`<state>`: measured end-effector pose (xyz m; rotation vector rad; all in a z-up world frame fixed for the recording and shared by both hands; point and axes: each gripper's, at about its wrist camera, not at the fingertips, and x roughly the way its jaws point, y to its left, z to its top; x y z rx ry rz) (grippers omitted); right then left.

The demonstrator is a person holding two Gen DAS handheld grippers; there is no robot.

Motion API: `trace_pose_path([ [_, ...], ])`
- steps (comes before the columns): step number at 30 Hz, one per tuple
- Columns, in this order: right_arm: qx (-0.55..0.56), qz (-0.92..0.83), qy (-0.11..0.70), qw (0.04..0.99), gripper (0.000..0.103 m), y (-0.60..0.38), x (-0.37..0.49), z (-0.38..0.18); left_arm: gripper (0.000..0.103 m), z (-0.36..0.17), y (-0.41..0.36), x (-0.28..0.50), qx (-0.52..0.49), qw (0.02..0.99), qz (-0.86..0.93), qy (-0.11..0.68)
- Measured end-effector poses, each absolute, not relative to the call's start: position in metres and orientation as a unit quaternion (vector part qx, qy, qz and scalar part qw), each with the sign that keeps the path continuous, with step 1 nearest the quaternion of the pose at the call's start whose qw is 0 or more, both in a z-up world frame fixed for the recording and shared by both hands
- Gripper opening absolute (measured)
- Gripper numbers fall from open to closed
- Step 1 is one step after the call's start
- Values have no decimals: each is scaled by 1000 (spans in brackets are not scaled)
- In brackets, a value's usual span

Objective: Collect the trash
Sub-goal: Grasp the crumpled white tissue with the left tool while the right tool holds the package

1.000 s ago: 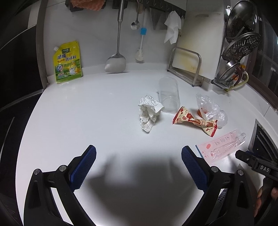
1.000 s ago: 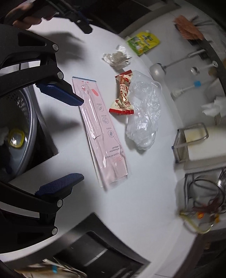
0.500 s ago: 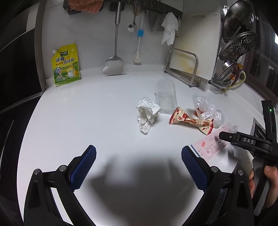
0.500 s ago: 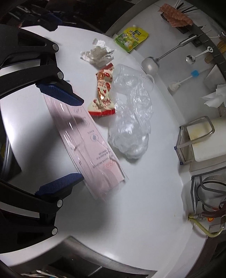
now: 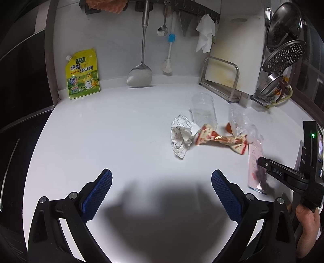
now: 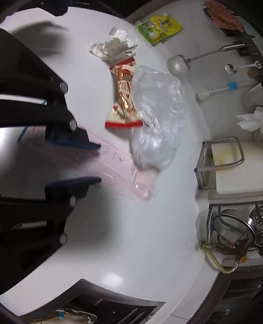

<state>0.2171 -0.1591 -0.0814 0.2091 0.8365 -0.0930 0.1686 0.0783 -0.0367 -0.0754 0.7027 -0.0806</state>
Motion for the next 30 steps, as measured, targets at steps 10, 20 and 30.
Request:
trace_pose_path([
  [10,112,-14,372,921,14,-192,201,-65,97,-36,69,188,-44,935,-32,350],
  [20,137,1,348,927,14,-221,192,-59,97,-36,66,229,-67,931,-10,359],
  [30,148,23,344,927,14,-224,192,-65,95,-49,54,267,-49,927,27,371],
])
